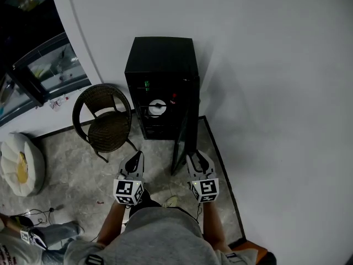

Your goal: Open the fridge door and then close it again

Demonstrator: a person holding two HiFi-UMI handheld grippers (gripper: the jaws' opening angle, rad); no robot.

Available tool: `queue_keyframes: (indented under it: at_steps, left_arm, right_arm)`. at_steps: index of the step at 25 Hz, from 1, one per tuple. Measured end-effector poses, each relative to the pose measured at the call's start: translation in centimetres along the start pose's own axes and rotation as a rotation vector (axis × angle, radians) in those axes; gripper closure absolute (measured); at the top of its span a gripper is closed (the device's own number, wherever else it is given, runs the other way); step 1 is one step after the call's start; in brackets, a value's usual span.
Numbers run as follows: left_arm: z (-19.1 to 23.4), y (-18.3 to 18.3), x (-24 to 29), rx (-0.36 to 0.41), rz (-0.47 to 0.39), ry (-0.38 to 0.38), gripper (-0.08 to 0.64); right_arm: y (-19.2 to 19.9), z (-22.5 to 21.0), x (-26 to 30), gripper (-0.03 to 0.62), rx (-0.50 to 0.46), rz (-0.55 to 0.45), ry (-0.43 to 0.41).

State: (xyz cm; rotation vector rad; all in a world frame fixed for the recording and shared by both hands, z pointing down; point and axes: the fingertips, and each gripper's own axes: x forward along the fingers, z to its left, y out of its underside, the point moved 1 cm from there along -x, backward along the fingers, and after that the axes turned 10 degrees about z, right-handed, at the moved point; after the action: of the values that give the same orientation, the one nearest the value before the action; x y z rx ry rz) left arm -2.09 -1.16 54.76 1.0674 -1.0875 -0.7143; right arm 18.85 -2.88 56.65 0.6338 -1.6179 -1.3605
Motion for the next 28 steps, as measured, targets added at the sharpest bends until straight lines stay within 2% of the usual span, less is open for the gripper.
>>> queue_keyframes:
  at_steps: [12, 28]
  left_arm:
    - [2.1, -0.2, 0.4, -0.013, 0.001, -0.018, 0.555]
    - [7.4, -1.1, 1.3, -0.019, 0.023, -0.021, 0.555]
  right_arm:
    - [-0.8, 2.3, 1.8, 0.439, -0.039, -0.009, -0.036]
    - [-2.4, 7.3, 6.5, 0.44, -0.054, 0.011, -0.056]
